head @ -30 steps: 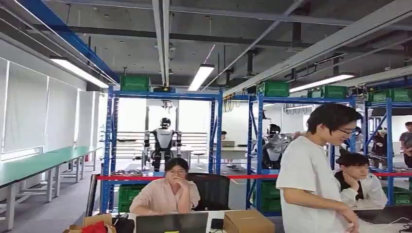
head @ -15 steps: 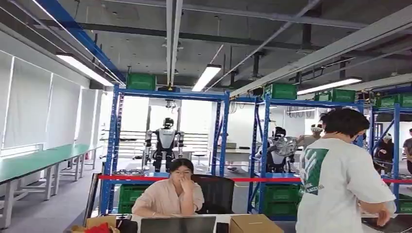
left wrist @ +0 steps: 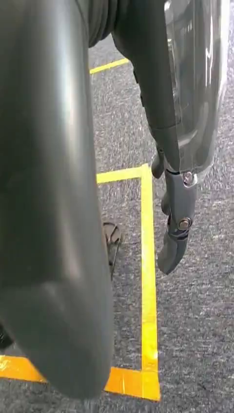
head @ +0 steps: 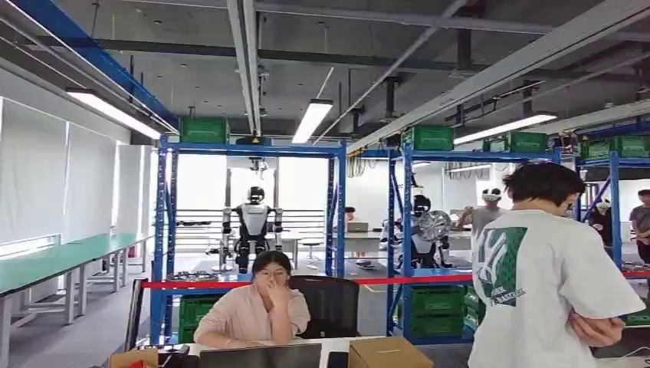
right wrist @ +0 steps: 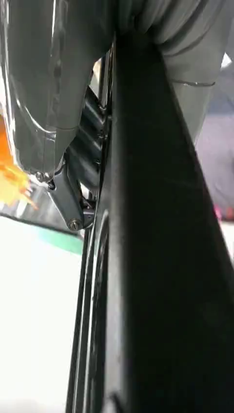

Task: Take the parts from the cabinet and place them on the table.

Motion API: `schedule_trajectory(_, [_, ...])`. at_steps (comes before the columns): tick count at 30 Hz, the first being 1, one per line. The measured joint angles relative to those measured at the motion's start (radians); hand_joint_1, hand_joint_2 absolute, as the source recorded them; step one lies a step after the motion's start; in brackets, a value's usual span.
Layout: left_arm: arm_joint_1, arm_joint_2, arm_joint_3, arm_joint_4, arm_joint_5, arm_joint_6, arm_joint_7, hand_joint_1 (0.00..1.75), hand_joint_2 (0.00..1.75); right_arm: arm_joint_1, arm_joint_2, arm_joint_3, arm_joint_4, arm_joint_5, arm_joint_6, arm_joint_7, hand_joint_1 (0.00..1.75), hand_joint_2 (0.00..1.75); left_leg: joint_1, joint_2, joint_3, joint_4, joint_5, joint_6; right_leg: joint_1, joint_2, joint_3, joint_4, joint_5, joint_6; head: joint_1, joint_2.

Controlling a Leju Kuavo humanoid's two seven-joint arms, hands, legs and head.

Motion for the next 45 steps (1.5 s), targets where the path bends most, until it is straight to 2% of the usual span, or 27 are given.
schedule_trajectory(1, [-0.001, 0.000, 0.000, 0.000, -0.001, -0.001, 0.000, 0.00, 1.75, -0.016, 0.000, -0.001, 0.005, 0.021, -0.016, 0.004, 1.75, 1.75, 0.000, 0.000, 0.016, -0.056, 0.047, 0.000, 0.000, 0.002, 0.003, 0.002, -0.003, 0.002, 0.000, 0.000])
schedule_trajectory(3, [-0.004, 0.000, 0.000, 0.000, -0.008, -0.006, 0.000, 0.00, 1.75, -0.055, 0.000, -0.006, 0.023, 0.078, -0.062, 0.013, 1.75, 1.75, 0.001, 0.002, 0.082, -0.228, 0.153, 0.002, -0.001, 0.003, 0.011, 0.011, -0.014, 0.009, 0.000, 0.000])
schedule_trajectory(5, [-0.010, 0.000, 0.000, 0.000, -0.012, -0.009, -0.001, 0.00, 1.75, -0.100, -0.002, -0.011, 0.057, 0.152, -0.112, 0.025, 1.75, 1.75, -0.002, 0.001, 0.095, -0.266, 0.143, 0.012, 0.007, 0.005, 0.002, 0.027, -0.020, 0.018, 0.000, 0.000])
schedule_trajectory(9, [-0.008, 0.000, -0.002, 0.000, -0.026, -0.010, -0.002, 0.00, 1.75, -0.198, -0.005, -0.032, 0.175, 0.293, -0.177, 0.048, 1.75, 1.75, 0.000, 0.001, 0.092, -0.267, 0.151, 0.031, 0.002, 0.004, -0.001, 0.029, -0.025, 0.035, 0.000, 0.000])
schedule_trajectory(11, [-0.012, 0.003, -0.003, 0.000, -0.034, -0.013, -0.006, 0.00, 1.75, -0.255, -0.006, -0.052, 0.255, 0.348, -0.206, 0.056, 1.75, 1.75, 0.002, 0.001, 0.092, -0.267, 0.152, 0.038, -0.004, 0.001, -0.037, 0.115, -0.080, 0.050, 0.000, -0.001])
schedule_trajectory(13, [-0.012, 0.005, -0.010, 0.000, -0.044, -0.019, -0.010, 0.00, 1.75, -0.314, -0.014, -0.074, 0.352, 0.377, -0.218, 0.056, 1.75, 1.75, 0.002, 0.001, 0.092, -0.267, 0.152, 0.038, -0.011, 0.000, -0.117, 0.284, -0.149, 0.059, 0.000, -0.001])
schedule_trajectory(14, [-0.012, 0.006, -0.012, 0.000, -0.049, -0.020, -0.012, 0.00, 1.75, -0.341, -0.016, -0.083, 0.393, 0.397, -0.232, 0.061, 1.75, 1.75, 0.002, 0.000, 0.092, -0.267, 0.152, 0.038, -0.013, 0.000, -0.144, 0.337, -0.157, 0.062, 0.000, -0.001])
schedule_trajectory(15, [-0.011, 0.006, -0.014, 0.000, -0.053, -0.021, -0.013, 0.00, 1.75, -0.373, -0.022, -0.097, 0.445, 0.410, -0.241, 0.071, 1.75, 1.75, 0.002, 0.000, 0.093, -0.267, 0.151, 0.038, -0.015, 0.000, -0.149, 0.337, -0.142, 0.063, 0.000, -0.001])
schedule_trajectory(16, [-0.011, 0.006, -0.018, 0.000, -0.055, -0.021, -0.015, 0.00, 1.75, -0.407, -0.027, -0.110, 0.486, 0.429, -0.251, 0.079, 1.75, 1.75, 0.002, -0.002, 0.094, -0.267, 0.151, 0.038, -0.016, 0.000, -0.132, 0.294, -0.108, 0.063, 0.000, -0.001])
schedule_trajectory(18, [-0.012, 0.006, -0.026, 0.000, -0.060, -0.021, -0.018, 0.00, 1.75, -0.483, -0.040, -0.144, 0.556, 0.460, -0.283, 0.105, 1.75, 1.75, 0.002, -0.004, 0.098, -0.267, 0.149, 0.035, -0.015, 0.000, -0.055, 0.110, -0.008, 0.055, 0.000, -0.001])
schedule_trajectory(19, [-0.012, 0.006, -0.028, 0.000, -0.062, -0.021, -0.018, 0.00, 1.75, -0.521, -0.048, -0.160, 0.587, 0.475, -0.293, 0.116, 1.75, 1.75, 0.002, -0.004, 0.097, -0.268, 0.148, 0.033, -0.013, 0.000, -0.031, 0.040, 0.014, 0.050, 0.000, -0.001])
schedule_trajectory(22, [-0.013, 0.007, -0.032, 0.000, -0.068, -0.021, -0.018, 0.00, 1.75, -0.603, -0.064, -0.201, 0.673, 0.573, -0.366, 0.203, 1.75, 1.75, 0.001, -0.004, 0.093, -0.273, 0.149, 0.021, -0.003, 0.001, -0.022, 0.023, 0.001, 0.037, 0.000, 0.000])
schedule_trajectory(24, [-0.011, 0.006, -0.035, 0.000, -0.071, -0.021, -0.018, 0.00, 1.75, -0.628, -0.081, -0.219, 0.702, 0.649, -0.409, 0.260, 1.75, 1.75, -0.001, -0.005, 0.097, -0.281, 0.147, 0.008, -0.011, -0.002, -0.012, 0.002, 0.008, 0.027, 0.000, 0.000])
schedule_trajectory(25, [-0.011, 0.006, -0.037, 0.000, -0.072, -0.022, -0.018, 0.00, 1.75, -0.635, -0.087, -0.230, 0.712, 0.692, -0.424, 0.276, 1.75, 1.75, -0.001, -0.001, 0.094, -0.268, 0.132, 0.009, -0.010, -0.004, -0.006, -0.006, 0.012, 0.021, 0.000, 0.000])
schedule_trajectory(28, [-0.011, 0.005, -0.047, 0.000, -0.082, -0.029, -0.027, 0.00, 1.75, -0.631, -0.100, -0.259, 0.740, 0.816, -0.465, 0.320, 1.75, 1.75, -0.001, -0.001, -0.005, -0.061, 0.036, 0.011, -0.007, -0.004, -0.004, -0.007, 0.010, 0.013, 0.000, -0.001])
schedule_trajectory(29, [-0.011, 0.005, -0.050, 0.000, -0.085, -0.029, -0.032, 0.00, 1.75, -0.620, -0.105, -0.272, 0.752, 0.860, -0.466, 0.321, 1.75, 1.75, -0.002, -0.001, -0.042, 0.005, 0.021, 0.010, -0.005, -0.004, -0.002, -0.007, 0.009, 0.012, 0.000, -0.001])
schedule_trajectory(30, [-0.009, 0.005, -0.053, 0.000, -0.087, -0.030, -0.039, 0.00, 1.75, -0.604, -0.108, -0.285, 0.761, 0.905, -0.470, 0.325, 1.75, 1.75, -0.002, -0.001, -0.056, 0.021, 0.032, 0.010, -0.003, -0.003, 0.000, -0.006, 0.007, 0.011, 0.000, -0.001])
schedule_trajectory(31, [-0.008, 0.005, -0.054, 0.000, -0.088, -0.031, -0.044, 0.00, 1.75, -0.589, -0.110, -0.292, 0.770, 0.941, -0.475, 0.327, 1.75, 1.75, -0.002, -0.001, -0.047, -0.013, 0.066, 0.011, -0.003, -0.001, 0.001, -0.004, 0.004, 0.011, 0.000, -0.001])
schedule_trajectory(33, [-0.009, 0.005, -0.057, 0.000, -0.089, -0.031, -0.051, 0.00, 1.75, -0.560, -0.111, -0.302, 0.788, 1.012, -0.477, 0.328, 1.75, 1.75, -0.002, 0.000, 0.017, -0.173, 0.165, 0.015, -0.003, 0.002, 0.005, 0.005, -0.006, 0.016, 0.000, -0.001])
schedule_trajectory(34, [-0.010, 0.005, -0.058, 0.000, -0.089, -0.030, -0.054, 0.00, 1.75, -0.543, -0.111, -0.305, 0.795, 1.036, -0.481, 0.329, 1.75, 1.75, -0.002, 0.001, 0.045, -0.243, 0.189, 0.019, -0.003, 0.002, 0.005, 0.012, -0.013, 0.021, 0.000, -0.001])
schedule_trajectory(35, [-0.012, 0.005, -0.058, 0.000, -0.089, -0.030, -0.056, 0.00, 1.75, -0.528, -0.111, -0.305, 0.807, 1.062, -0.491, 0.326, 1.75, 1.75, -0.007, 0.001, 0.052, -0.251, 0.180, 0.022, 0.006, 0.003, -0.001, 0.019, -0.017, 0.026, 0.000, -0.001])
schedule_trajectory(38, [-0.011, 0.004, -0.058, 0.000, -0.088, -0.030, -0.057, 0.00, 1.75, -0.473, -0.095, -0.303, 0.825, 1.115, -0.501, 0.310, 1.75, 1.75, -0.011, -0.001, 0.052, -0.258, 0.172, 0.030, 0.000, 0.003, -0.003, 0.018, -0.015, 0.034, -0.001, -0.001])
schedule_trajectory(40, [-0.013, 0.001, -0.059, 0.000, -0.088, -0.028, -0.058, 0.00, 1.75, -0.438, -0.083, -0.296, 0.831, 1.134, -0.504, 0.295, 1.75, 1.75, -0.001, -0.001, 0.058, -0.265, 0.176, 0.038, 0.000, 0.002, -0.006, 0.031, -0.030, 0.047, -0.001, -0.001])
schedule_trajectory(41, [-0.015, 0.001, -0.059, 0.000, -0.088, -0.027, -0.060, 0.00, 1.75, -0.427, -0.072, -0.294, 0.834, 1.145, -0.507, 0.292, 1.75, 1.75, 0.000, 0.000, 0.059, -0.266, 0.175, 0.043, -0.004, 0.000, -0.023, 0.070, -0.058, 0.054, -0.001, -0.001])
schedule_trajectory(43, [-0.017, 0.000, -0.059, 0.000, -0.088, -0.027, -0.060, 0.00, 1.75, -0.402, -0.053, -0.282, 0.840, 1.162, -0.507, 0.287, 1.75, 1.75, 0.000, 0.000, 0.061, -0.266, 0.173, 0.046, -0.012, 0.000, -0.092, 0.219, -0.126, 0.063, -0.002, -0.001])
schedule_trajectory(44, [-0.017, 0.000, -0.059, 0.000, -0.088, -0.027, -0.060, 0.00, 1.75, -0.386, -0.042, -0.276, 0.842, 1.171, -0.506, 0.287, 1.75, 1.75, 0.001, 0.001, 0.062, -0.266, 0.172, 0.047, -0.015, 0.000, -0.128, 0.289, -0.149, 0.066, -0.002, -0.001])
schedule_trajectory(45, [-0.017, -0.001, -0.059, 0.000, -0.088, -0.028, -0.061, 0.00, 1.75, -0.369, -0.033, -0.271, 0.846, 1.179, -0.505, 0.287, 1.75, 1.75, 0.002, 0.000, 0.064, -0.266, 0.171, 0.047, -0.019, 0.000, -0.148, 0.325, -0.148, 0.069, -0.002, -0.001])
